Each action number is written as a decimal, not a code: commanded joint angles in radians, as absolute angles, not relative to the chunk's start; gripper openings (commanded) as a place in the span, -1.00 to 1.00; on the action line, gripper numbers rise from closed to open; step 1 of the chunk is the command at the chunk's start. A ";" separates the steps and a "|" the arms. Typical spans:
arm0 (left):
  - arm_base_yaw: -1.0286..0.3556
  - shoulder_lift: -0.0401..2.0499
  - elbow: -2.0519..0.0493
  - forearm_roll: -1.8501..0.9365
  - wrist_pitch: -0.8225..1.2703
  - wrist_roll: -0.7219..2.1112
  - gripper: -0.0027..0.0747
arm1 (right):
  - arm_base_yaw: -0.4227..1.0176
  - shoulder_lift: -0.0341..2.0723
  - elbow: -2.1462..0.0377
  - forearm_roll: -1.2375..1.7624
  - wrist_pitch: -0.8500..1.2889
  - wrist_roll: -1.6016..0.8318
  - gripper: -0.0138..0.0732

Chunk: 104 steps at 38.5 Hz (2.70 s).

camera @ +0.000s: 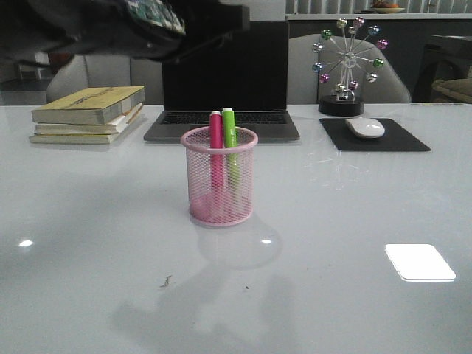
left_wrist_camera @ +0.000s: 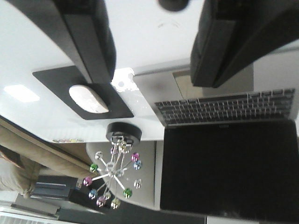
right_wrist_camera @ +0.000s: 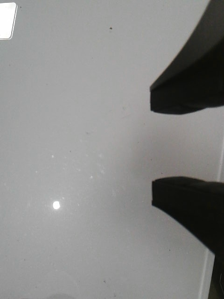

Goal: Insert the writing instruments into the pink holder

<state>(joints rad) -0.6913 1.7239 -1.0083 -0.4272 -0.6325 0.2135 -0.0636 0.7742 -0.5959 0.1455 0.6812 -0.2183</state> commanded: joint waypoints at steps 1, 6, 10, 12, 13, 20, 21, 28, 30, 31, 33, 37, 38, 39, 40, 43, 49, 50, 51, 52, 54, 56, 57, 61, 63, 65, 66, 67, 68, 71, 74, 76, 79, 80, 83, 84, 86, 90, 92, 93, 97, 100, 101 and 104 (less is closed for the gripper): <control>-0.668 1.596 -1.032 -0.411 -0.675 0.346 0.20 | -0.063 0.767 -0.624 0.154 0.622 -0.220 0.32; -0.606 1.495 -1.030 -0.411 -0.580 0.384 0.20 | -0.063 0.767 -0.624 0.154 0.608 -0.220 0.32; -0.541 1.414 -1.030 -0.411 -0.483 0.384 0.20 | -0.063 0.767 -0.624 0.154 0.606 -0.220 0.32; -0.504 1.375 -1.029 -0.411 -0.430 0.384 0.20 | -0.063 0.767 -0.624 0.154 0.605 -0.220 0.32; -0.487 1.358 -1.028 -0.411 -0.410 0.387 0.20 | -0.063 0.767 -0.624 0.154 0.605 -0.220 0.32; -0.327 1.205 -1.009 -0.411 -0.277 0.468 0.20 | -0.063 0.767 -0.624 0.154 0.596 -0.220 0.32; -0.302 1.178 -0.999 -0.411 -0.265 0.468 0.20 | -0.063 0.767 -0.624 0.153 0.591 -0.220 0.32; -0.163 1.024 -0.921 -0.411 -0.186 0.468 0.20 | -0.063 0.767 -0.624 0.153 0.566 -0.220 0.32; -0.125 0.963 -0.882 -0.411 -0.155 0.468 0.20 | -0.063 0.767 -0.624 0.153 0.559 -0.220 0.32; -0.106 0.936 -0.861 -0.411 -0.137 0.468 0.20 | -0.063 0.767 -0.624 0.153 0.558 -0.220 0.32; -0.077 0.888 -0.822 -0.411 -0.103 0.468 0.20 | -0.063 0.767 -0.624 0.153 0.557 -0.220 0.32; -0.031 0.804 -0.741 -0.411 -0.044 0.468 0.20 | -0.063 0.767 -0.624 0.153 0.557 -0.220 0.32; -0.020 0.778 -0.724 -0.411 -0.030 0.468 0.20 | -0.063 0.767 -0.624 0.153 0.557 -0.220 0.32; -0.010 0.760 -0.702 -0.413 -0.015 0.468 0.20 | -0.063 0.767 -0.624 0.153 0.557 -0.220 0.32; -0.004 0.735 -0.686 -0.415 -0.007 0.468 0.20 | -0.063 0.767 -0.624 0.153 0.557 -0.220 0.32; 0.010 0.679 -0.635 -0.417 0.010 0.468 0.20 | -0.063 0.767 -0.624 0.153 0.557 -0.220 0.32; 0.019 0.589 -0.570 -0.417 0.032 0.468 0.20 | -0.063 0.767 -0.624 0.153 0.557 -0.220 0.32; 0.019 0.582 -0.567 -0.417 0.034 0.468 0.20 | -0.063 0.767 -0.624 0.153 0.557 -0.220 0.31; 0.019 0.578 -0.565 -0.417 0.037 0.468 0.20 | -0.063 0.767 -0.624 0.153 0.557 -0.220 0.30; 0.019 0.573 -0.565 -0.417 0.042 0.468 0.20 | -0.063 0.767 -0.624 0.153 0.557 -0.220 0.26; 0.019 0.571 -0.565 -0.417 0.040 0.468 0.20 | -0.063 0.767 -0.624 0.153 0.555 -0.220 0.17; 0.019 0.571 -0.565 -0.417 0.035 0.468 0.20 | -0.063 0.767 -0.624 0.153 0.555 -0.220 0.00; 0.019 0.571 -0.565 -0.417 0.035 0.468 0.20 | -0.063 0.767 -0.624 0.153 0.555 -0.220 -0.07; 0.019 0.571 -0.565 -0.417 0.035 0.468 0.20 | -0.063 0.767 -0.624 0.153 0.566 -0.220 -0.38; 0.019 0.571 -0.565 -0.417 0.035 0.468 0.20 | -0.063 0.767 -0.624 0.153 0.577 -0.220 -0.52; 0.019 0.571 -0.565 -0.417 0.035 0.468 0.20 | -0.062 0.767 -0.624 0.153 0.585 -0.220 -0.56; 0.019 0.571 -0.565 -0.417 0.035 0.468 0.20 | -0.060 0.767 -0.624 0.154 0.586 -0.220 -0.55; 0.019 0.571 -0.565 -0.417 0.035 0.468 0.20 | -0.057 0.767 -0.624 0.155 0.586 -0.220 -0.55; 0.019 0.571 -0.565 -0.417 0.035 0.468 0.20 | -0.050 0.767 -0.624 0.156 0.585 -0.220 -0.55; 0.019 0.571 -0.565 -0.417 0.035 0.468 0.20 | -0.025 0.767 -0.624 0.165 0.580 -0.220 -0.55; 0.019 0.571 -0.565 -0.417 0.035 0.468 0.20 | 0.005 0.767 -0.624 0.176 0.580 -0.220 -0.55; 0.019 0.571 -0.565 -0.417 0.035 0.468 0.20 | 0.018 0.767 -0.624 0.184 0.580 -0.220 -0.55; 0.019 0.571 -0.565 -0.417 0.035 0.468 0.20 | 0.022 0.767 -0.624 0.196 0.580 -0.220 -0.55; 0.019 0.571 -0.565 -0.417 0.035 0.468 0.20 | 0.022 0.767 -0.624 0.201 0.580 -0.220 -0.55; 0.019 0.571 -0.565 -0.417 0.035 0.468 0.20 | 0.022 0.767 -0.624 0.206 0.581 -0.220 -0.55; 0.019 0.571 -0.565 -0.417 0.035 0.468 0.20 | 0.022 0.767 -0.624 0.206 0.581 -0.220 -0.55; 0.019 0.571 -0.565 -0.417 0.035 0.468 0.20 | 0.022 0.767 -0.624 0.205 0.585 -0.220 -0.55; 0.019 0.571 -0.565 -0.417 0.035 0.468 0.20 | 0.022 0.767 -0.624 0.205 0.585 -0.220 -0.55; 0.019 0.571 -0.565 -0.417 0.035 0.468 0.20 | 0.022 0.767 -0.624 0.205 0.585 -0.220 -0.55; 0.019 0.571 -0.565 -0.417 0.035 0.468 0.20 | 0.022 0.767 -0.624 0.205 0.585 -0.220 -0.55; 0.019 0.571 -0.565 -0.417 0.035 0.468 0.20 | 0.022 0.767 -0.624 0.192 0.579 -0.222 -0.55; 0.019 0.571 -0.565 -0.417 0.035 0.468 0.20 | 0.029 0.767 -0.624 0.188 0.575 -0.222 -0.55; 0.019 0.571 -0.565 -0.417 0.035 0.468 0.20 | 0.034 0.767 -0.624 0.186 0.570 -0.220 -0.55; 0.019 0.571 -0.565 -0.417 0.037 0.468 0.20 | 0.038 0.767 -0.623 0.192 0.552 -0.220 -0.55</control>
